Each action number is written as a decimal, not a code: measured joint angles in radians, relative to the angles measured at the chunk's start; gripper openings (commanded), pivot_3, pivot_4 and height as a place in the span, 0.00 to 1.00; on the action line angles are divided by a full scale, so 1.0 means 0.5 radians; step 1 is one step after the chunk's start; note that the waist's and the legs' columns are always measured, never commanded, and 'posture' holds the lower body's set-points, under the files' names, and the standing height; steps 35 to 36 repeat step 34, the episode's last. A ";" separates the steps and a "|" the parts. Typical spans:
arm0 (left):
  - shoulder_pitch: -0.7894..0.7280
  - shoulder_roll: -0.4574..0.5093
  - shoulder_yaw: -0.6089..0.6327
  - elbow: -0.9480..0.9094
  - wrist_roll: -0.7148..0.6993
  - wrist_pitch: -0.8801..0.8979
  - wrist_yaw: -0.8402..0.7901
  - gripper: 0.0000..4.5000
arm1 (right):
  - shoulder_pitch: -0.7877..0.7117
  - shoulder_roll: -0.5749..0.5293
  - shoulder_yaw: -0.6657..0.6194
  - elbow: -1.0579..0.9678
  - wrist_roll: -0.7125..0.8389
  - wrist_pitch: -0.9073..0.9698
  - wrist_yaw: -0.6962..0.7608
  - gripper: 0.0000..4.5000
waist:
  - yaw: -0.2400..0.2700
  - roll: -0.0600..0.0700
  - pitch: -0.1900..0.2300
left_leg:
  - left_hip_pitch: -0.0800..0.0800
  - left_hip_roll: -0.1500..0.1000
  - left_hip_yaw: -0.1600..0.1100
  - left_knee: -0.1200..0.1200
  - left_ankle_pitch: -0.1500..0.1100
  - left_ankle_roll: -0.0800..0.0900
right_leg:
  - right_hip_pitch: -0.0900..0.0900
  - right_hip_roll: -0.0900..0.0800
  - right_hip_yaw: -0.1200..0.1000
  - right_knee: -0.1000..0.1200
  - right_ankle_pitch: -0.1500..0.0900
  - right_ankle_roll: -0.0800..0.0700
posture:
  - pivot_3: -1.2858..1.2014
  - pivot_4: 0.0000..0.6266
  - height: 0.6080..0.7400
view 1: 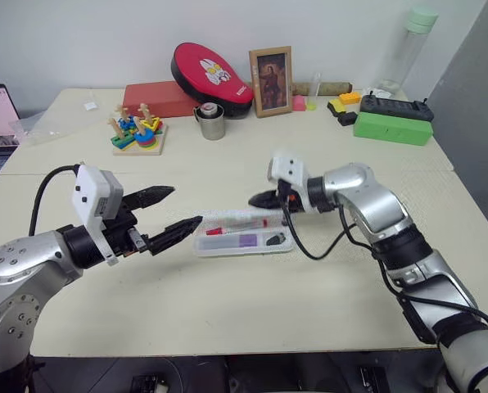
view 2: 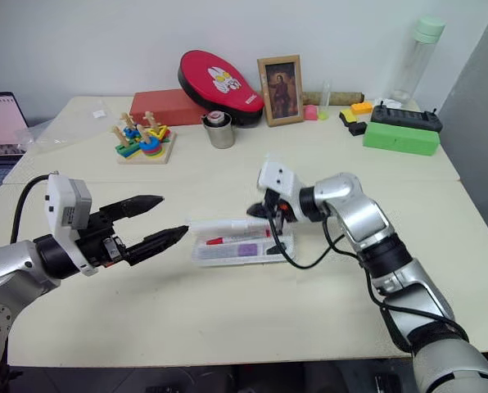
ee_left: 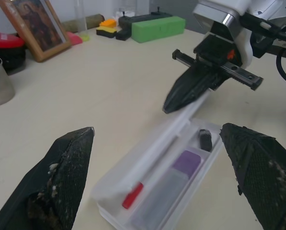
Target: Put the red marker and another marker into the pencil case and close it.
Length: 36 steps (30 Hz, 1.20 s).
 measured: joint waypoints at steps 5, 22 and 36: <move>0.008 0.068 -0.065 0.000 -0.001 0.013 -0.073 1.00 | 0.152 -0.067 0.179 -0.131 -0.097 0.021 0.059 0.00 | -0.001 0.000 0.000 | 0.000 0.000 0.000 0.000 0.000 0.000 | -0.001 0.000 0.000 0.000 0.000 0.000 | 0.52 0.24 1.00; -0.231 -0.076 -0.249 0.576 0.438 -0.176 0.283 1.00 | 0.332 -0.045 -0.483 -0.139 0.171 0.125 -0.244 0.34 | 0.012 -0.002 -0.001 | 0.006 0.000 0.002 -0.001 0.000 0.000 | 0.005 0.000 0.001 -0.002 0.000 0.000 | 0.52 0.24 1.00; -0.288 -0.033 -0.286 1.131 0.762 -0.451 0.212 1.00 | 0.529 -0.394 -0.822 -0.068 0.266 0.244 -0.296 0.98 | 0.034 -0.001 -0.001 | 0.002 0.000 0.004 -0.002 0.000 0.000 | 0.000 0.000 0.003 -0.003 0.000 0.000 | 0.52 0.24 1.00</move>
